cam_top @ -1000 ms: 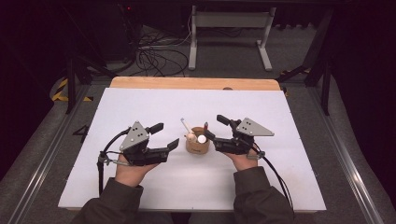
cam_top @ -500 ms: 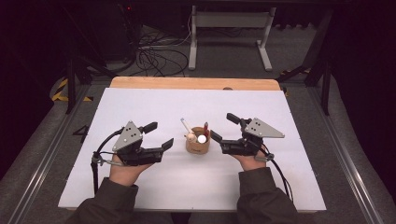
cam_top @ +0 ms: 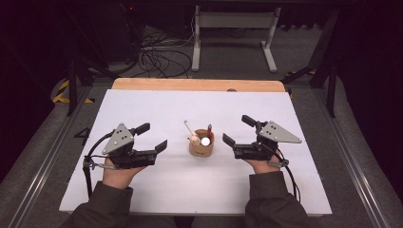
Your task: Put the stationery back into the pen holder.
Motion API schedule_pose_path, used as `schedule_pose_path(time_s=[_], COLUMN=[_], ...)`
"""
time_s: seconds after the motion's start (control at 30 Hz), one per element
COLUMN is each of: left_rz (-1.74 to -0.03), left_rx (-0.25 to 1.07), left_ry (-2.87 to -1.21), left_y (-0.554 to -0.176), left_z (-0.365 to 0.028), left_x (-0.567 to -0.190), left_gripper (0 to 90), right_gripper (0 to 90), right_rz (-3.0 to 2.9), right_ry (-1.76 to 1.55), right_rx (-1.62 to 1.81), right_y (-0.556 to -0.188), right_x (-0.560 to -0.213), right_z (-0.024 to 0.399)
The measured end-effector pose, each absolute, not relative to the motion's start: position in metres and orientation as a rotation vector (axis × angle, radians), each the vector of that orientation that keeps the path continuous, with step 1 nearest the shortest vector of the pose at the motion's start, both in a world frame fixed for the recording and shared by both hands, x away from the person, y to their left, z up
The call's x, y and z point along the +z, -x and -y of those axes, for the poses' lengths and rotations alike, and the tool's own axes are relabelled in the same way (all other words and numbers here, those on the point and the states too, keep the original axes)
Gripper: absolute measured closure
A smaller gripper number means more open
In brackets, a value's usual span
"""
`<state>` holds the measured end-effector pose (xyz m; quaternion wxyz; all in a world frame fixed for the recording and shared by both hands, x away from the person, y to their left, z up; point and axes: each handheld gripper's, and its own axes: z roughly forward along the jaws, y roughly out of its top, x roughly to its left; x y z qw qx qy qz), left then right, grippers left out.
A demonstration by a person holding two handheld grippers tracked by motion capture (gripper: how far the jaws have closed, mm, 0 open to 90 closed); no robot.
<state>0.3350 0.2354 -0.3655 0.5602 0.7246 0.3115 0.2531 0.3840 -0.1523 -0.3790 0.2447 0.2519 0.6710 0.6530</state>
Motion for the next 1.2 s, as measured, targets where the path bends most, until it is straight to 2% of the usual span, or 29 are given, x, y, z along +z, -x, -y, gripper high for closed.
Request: schedule_pose_path(time_s=[0.7, 1.2], left_rz=[-0.79, -0.798], left_rx=[0.643, 0.652], left_ry=[-1.655, -1.646], left_y=[-0.328, -0.326], left_z=[-0.273, -0.281], left_x=[-0.369, -0.37], left_gripper=[14.8, 13.9], right_gripper=[2.8, 2.4], right_rz=[-1.741, -1.721], right_ry=[-0.801, -0.849], right_rx=[1.764, 1.742], right_y=[-0.372, -0.368], right_x=[-0.378, -0.382], right_z=[0.197, 0.214])
